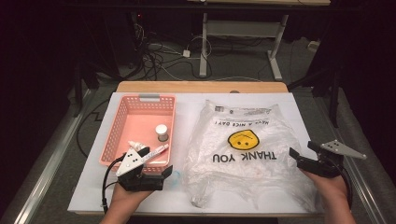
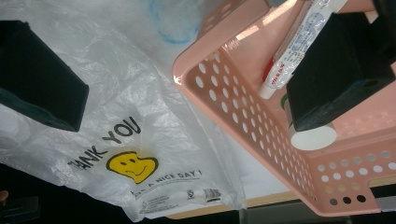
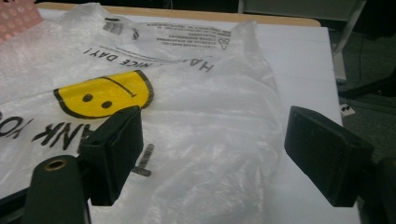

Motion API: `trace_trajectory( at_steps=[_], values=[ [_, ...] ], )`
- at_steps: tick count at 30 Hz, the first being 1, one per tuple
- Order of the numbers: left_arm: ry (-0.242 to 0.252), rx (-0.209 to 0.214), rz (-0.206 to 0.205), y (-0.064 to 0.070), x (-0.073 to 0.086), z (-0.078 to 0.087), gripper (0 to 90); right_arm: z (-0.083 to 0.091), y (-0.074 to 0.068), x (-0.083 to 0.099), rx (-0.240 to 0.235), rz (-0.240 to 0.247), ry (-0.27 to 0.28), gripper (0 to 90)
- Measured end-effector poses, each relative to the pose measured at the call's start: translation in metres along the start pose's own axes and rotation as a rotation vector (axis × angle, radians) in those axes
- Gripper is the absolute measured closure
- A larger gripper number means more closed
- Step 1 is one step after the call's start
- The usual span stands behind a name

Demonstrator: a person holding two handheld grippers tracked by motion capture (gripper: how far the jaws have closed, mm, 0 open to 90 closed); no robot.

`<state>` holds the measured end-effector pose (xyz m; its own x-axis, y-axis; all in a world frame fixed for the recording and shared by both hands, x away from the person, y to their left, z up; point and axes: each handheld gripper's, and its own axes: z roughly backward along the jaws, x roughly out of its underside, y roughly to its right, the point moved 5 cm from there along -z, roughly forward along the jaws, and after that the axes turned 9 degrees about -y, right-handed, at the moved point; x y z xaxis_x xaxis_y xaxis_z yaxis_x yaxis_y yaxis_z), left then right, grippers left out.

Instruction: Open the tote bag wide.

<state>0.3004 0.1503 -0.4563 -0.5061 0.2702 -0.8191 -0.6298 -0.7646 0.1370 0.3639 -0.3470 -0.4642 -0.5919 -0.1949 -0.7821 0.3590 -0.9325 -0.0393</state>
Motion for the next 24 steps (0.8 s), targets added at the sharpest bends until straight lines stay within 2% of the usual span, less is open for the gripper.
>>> trace_trajectory(
  at_steps=[4,8,11,13,16,19,24],
  values=[
    [0.001,-0.007,0.002,0.0,0.0,0.001,0.0,-0.001,0.013,0.007,0.031,-0.025,-0.028,25.7],
    [0.0,-0.004,-0.002,0.0,0.0,0.0,0.0,-0.006,0.022,0.015,0.038,-0.053,-0.073,29.4],
    [-0.001,-0.001,0.0,0.0,0.0,-0.001,0.0,-0.012,0.027,0.021,0.037,-0.078,-0.114,30.4],
    [-0.003,-0.001,-0.003,0.001,0.0,-0.001,0.0,-0.013,0.028,0.022,0.038,-0.077,-0.128,31.1],
    [-0.003,0.0,-0.004,0.001,0.0,-0.001,0.0,-0.019,0.032,0.029,0.038,-0.096,-0.179,33.8],
    [-0.002,-0.001,-0.007,0.002,0.0,0.0,0.0,-0.022,0.033,0.033,0.034,-0.1,-0.201,39.3],
    [-0.005,0.0,-0.008,0.002,0.001,-0.002,0.0,-0.025,0.033,0.035,0.01,-0.103,-0.215,55.3]
  ],
)
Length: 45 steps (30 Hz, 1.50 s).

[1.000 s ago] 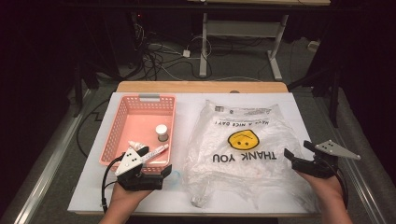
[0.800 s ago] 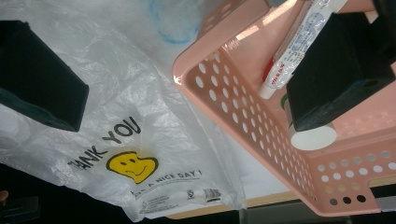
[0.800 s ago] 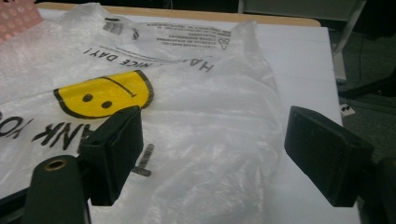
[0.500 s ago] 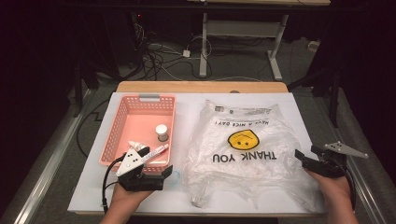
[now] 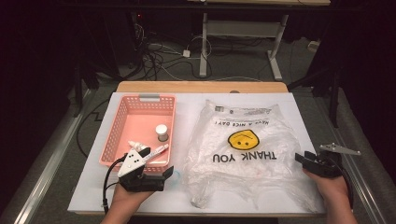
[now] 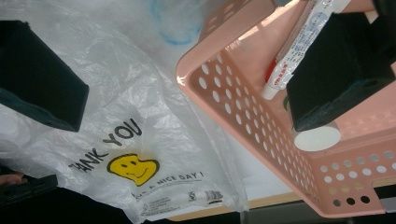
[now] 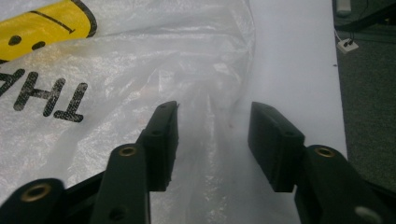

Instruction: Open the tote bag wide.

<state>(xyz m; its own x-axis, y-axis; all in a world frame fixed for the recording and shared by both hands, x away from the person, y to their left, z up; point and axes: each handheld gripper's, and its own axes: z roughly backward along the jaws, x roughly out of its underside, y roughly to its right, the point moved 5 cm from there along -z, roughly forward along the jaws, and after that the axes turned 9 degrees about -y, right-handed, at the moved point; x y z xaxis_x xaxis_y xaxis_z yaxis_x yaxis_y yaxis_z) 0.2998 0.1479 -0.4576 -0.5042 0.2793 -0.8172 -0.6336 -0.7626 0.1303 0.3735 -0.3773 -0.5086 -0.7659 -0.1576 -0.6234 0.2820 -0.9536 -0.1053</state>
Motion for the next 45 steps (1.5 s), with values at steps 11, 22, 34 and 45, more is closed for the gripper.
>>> trace_trajectory(
  at_steps=[11,22,34,45],
  values=[
    [-0.006,-0.007,-0.007,0.0,0.001,-0.001,0.0,-0.002,-0.006,0.002,-0.002,0.054,-0.031,88.7],
    [0.004,-0.01,-0.002,-0.004,0.0,0.003,0.0,0.012,-0.037,0.013,-0.015,0.115,-0.005,90.0],
    [0.007,-0.004,0.003,-0.004,-0.001,0.004,0.0,0.035,-0.073,0.043,-0.062,0.187,-0.005,90.0],
    [-0.022,-0.019,0.005,-0.006,-0.001,0.003,0.0,0.061,-0.08,0.044,-0.1,0.172,0.088,59.7]
  ],
)
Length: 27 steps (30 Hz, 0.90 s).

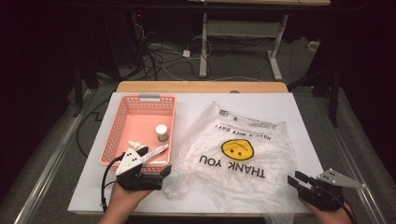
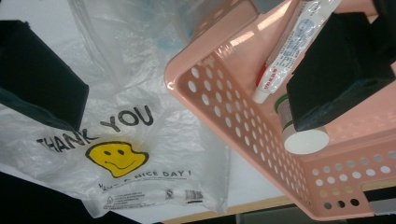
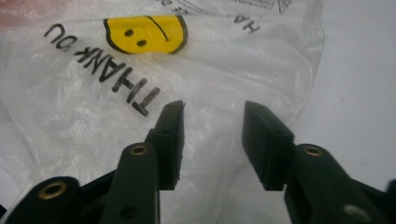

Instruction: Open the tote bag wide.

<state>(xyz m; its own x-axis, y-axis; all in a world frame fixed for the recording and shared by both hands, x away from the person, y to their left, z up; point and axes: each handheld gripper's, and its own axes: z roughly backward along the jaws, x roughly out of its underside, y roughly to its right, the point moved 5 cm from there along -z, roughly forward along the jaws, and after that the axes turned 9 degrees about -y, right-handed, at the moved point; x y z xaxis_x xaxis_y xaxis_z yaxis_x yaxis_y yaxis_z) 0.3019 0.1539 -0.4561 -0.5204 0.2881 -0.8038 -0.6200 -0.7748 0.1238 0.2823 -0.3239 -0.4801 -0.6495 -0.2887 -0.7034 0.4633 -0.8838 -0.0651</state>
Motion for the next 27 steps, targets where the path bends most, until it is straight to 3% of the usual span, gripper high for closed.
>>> trace_trajectory(
  at_steps=[1,5,9,10,11,14,16,19,21,27],
  values=[
    [-0.011,0.001,0.001,0.0,0.0,0.0,0.0,0.001,0.0,-0.005,0.005,0.017,0.018,55.3],
    [-0.036,-0.026,-0.012,-0.001,0.001,-0.001,0.0,-0.002,0.006,-0.016,0.004,0.022,0.035,51.4],
    [-0.034,-0.014,-0.024,-0.001,0.002,0.0,0.0,-0.017,0.031,-0.044,0.05,0.01,0.053,50.1],
    [-0.028,-0.012,-0.024,-0.001,0.002,0.001,0.0,-0.017,0.031,-0.044,0.05,0.01,0.053,50.1],
    [-0.024,-0.011,-0.023,-0.001,0.002,0.001,0.0,-0.027,0.043,-0.055,0.059,-0.005,0.051,49.4],
    [-0.038,0.015,-0.011,0.001,0.003,0.001,0.0,-0.038,0.055,-0.065,0.065,-0.025,0.05,48.0],
    [-0.043,0.025,-0.015,0.002,0.003,0.001,0.0,-0.057,0.07,-0.079,0.077,-0.042,0.04,45.7],
    [-0.034,0.024,-0.011,0.002,0.003,0.0,0.0,-0.069,0.077,-0.089,0.081,-0.058,0.041,43.3],
    [-0.035,0.024,-0.011,0.0,0.003,-0.001,0.0,-0.089,0.086,-0.098,0.067,-0.091,0.011,37.6],
    [-0.003,0.028,0.0,-0.001,0.002,0.002,0.0,-0.12,0.098,-0.101,0.052,-0.107,-0.058,36.7]
  ],
)
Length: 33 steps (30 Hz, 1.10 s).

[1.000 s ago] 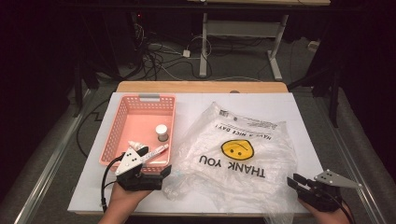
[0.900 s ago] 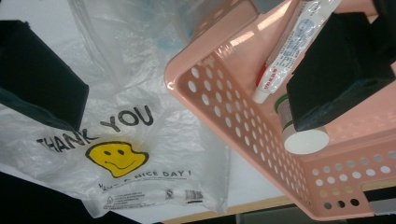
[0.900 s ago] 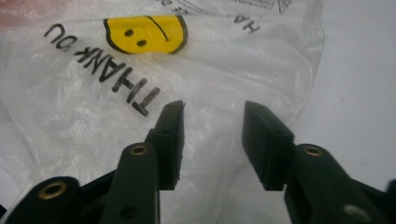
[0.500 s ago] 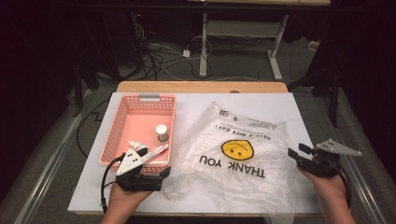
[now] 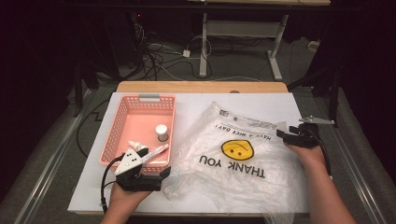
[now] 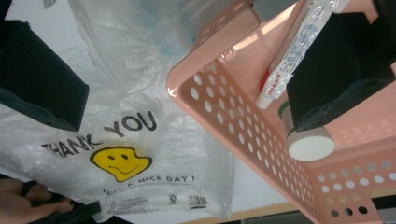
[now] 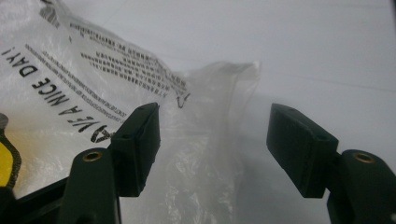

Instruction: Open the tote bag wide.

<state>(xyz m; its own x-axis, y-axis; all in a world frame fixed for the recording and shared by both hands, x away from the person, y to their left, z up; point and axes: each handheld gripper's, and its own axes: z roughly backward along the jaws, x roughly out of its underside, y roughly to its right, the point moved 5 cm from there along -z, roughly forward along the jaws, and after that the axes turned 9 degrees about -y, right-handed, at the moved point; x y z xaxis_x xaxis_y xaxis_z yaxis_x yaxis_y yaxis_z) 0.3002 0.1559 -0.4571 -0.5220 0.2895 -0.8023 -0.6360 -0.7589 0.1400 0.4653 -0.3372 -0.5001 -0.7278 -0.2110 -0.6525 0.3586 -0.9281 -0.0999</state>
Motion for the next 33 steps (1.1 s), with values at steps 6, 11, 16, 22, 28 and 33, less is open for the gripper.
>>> trace_trajectory(
  at_steps=[6,11,16,22,28,33],
  values=[
    [0.013,0.004,0.013,0.0,0.0,0.001,0.0,-0.016,-0.005,0.007,0.001,0.058,-0.079,57.2],
    [-0.009,-0.004,-0.006,0.001,0.002,-0.004,0.0,-0.015,-0.005,0.008,0.004,0.066,-0.08,79.3],
    [-0.016,-0.004,-0.014,0.001,0.002,-0.005,0.0,-0.015,-0.009,0.008,-0.023,0.099,-0.087,90.0],
    [-0.019,0.009,-0.016,0.002,0.002,-0.005,0.0,-0.006,0.008,0.001,-0.009,0.024,-0.028,90.0],
    [-0.019,0.017,-0.017,0.004,0.002,-0.006,0.0,-0.005,0.024,-0.012,0.038,-0.029,-0.003,90.0],
    [-0.019,0.022,-0.02,0.003,0.002,-0.005,0.0,-0.009,0.039,-0.028,0.087,-0.089,0.042,90.0]
  ],
)
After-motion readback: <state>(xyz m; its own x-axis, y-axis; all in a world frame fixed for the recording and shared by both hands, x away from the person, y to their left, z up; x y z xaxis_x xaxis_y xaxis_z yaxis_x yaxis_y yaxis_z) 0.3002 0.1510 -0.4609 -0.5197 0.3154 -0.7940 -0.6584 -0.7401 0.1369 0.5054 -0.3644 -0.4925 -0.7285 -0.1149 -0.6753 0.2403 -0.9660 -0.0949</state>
